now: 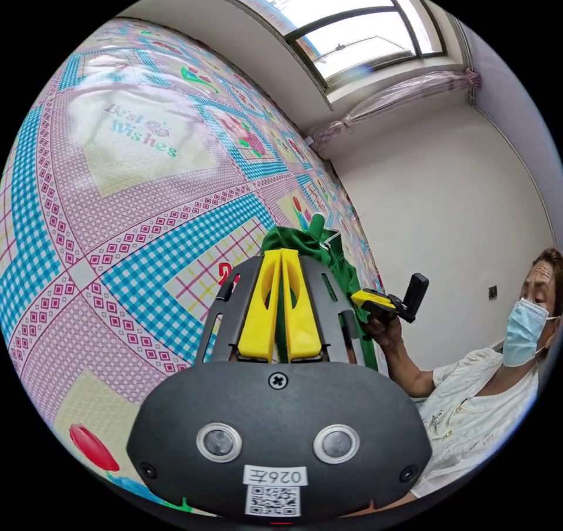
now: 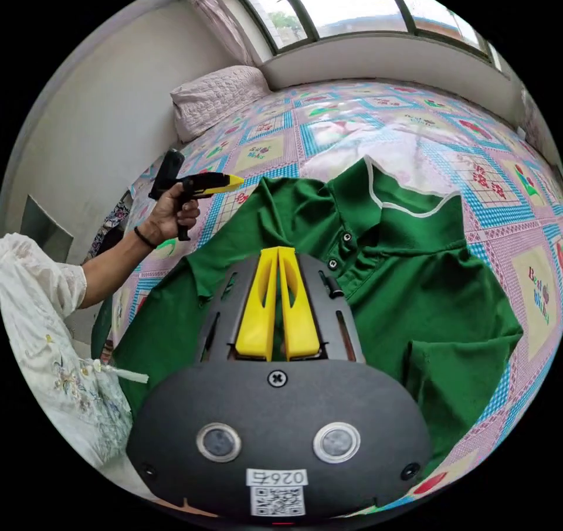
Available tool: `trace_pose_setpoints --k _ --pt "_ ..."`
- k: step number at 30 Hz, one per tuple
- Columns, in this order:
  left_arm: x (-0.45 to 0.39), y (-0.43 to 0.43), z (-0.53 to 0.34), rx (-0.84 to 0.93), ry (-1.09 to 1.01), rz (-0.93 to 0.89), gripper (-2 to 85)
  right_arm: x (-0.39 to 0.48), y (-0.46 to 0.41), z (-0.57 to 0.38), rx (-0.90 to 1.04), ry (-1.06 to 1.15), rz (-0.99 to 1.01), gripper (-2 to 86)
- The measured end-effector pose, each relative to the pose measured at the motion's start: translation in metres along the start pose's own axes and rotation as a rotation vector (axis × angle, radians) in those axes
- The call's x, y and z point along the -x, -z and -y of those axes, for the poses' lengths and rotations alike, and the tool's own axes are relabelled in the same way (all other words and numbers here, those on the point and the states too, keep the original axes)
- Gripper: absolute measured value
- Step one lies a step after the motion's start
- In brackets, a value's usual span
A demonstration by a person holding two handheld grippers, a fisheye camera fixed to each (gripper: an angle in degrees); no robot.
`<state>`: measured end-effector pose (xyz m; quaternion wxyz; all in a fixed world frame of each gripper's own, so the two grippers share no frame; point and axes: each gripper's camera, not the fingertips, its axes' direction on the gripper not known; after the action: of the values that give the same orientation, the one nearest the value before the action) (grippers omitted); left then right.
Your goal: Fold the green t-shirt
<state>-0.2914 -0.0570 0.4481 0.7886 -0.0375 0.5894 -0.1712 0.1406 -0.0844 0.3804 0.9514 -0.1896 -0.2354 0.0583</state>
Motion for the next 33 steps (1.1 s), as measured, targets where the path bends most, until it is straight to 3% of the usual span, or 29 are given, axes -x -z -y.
trace_pose_setpoints --k 2,4,6,8,10,15,17,20,22,24,28,33 --pt "-0.025 0.039 -0.024 -0.084 -0.045 -0.009 -1.0 0.008 0.073 -0.046 -0.221 -0.045 0.05 -0.9" --pt "-0.086 0.106 -0.066 -0.266 -0.183 -0.164 -1.0 0.045 0.183 -0.119 -0.596 -0.052 0.088 -0.5" --pt "-0.144 0.158 -0.103 -0.428 -0.335 -0.23 -1.0 0.082 0.248 -0.172 -0.816 -0.044 0.022 0.6" --pt "-0.202 0.2 -0.14 -0.617 -0.476 -0.221 -1.0 0.117 0.29 -0.208 -0.923 -0.033 -0.047 2.1" --pt "-0.263 0.24 -0.172 -0.758 -0.657 -0.353 -0.9 0.167 0.334 -0.236 -1.012 0.076 -0.063 1.1" --pt "-0.341 0.304 -0.216 -0.791 -0.881 -0.779 -0.8 0.263 0.403 -0.294 -1.201 0.246 -0.178 -0.7" --pt "-0.357 0.325 -0.238 -0.816 -0.89 -0.76 -0.6 0.285 0.416 -0.314 -1.187 0.247 -0.26 -0.8" --pt "-0.369 0.341 -0.272 -0.802 -0.808 -0.469 0.4 0.301 0.423 -0.345 -1.059 0.191 -0.342 -0.8" --pt "-0.358 0.331 -0.291 -0.677 -0.699 -0.191 5.6 0.3 0.413 -0.375 -0.942 0.093 -0.424 -0.5" --pt "-0.331 0.311 -0.302 -0.506 -0.562 -0.08 10.2 0.294 0.398 -0.4 -0.835 0.003 -0.487 0.2" --pt "-0.229 0.244 -0.356 -0.109 -0.152 -0.049 10.4 0.267 0.348 -0.458 -0.51 -0.251 -0.54 2.3" --pt "-0.181 0.197 -0.449 0.024 0.08 0.195 9.1 0.252 0.29 -0.515 -0.19 -0.355 -0.515 1.0"
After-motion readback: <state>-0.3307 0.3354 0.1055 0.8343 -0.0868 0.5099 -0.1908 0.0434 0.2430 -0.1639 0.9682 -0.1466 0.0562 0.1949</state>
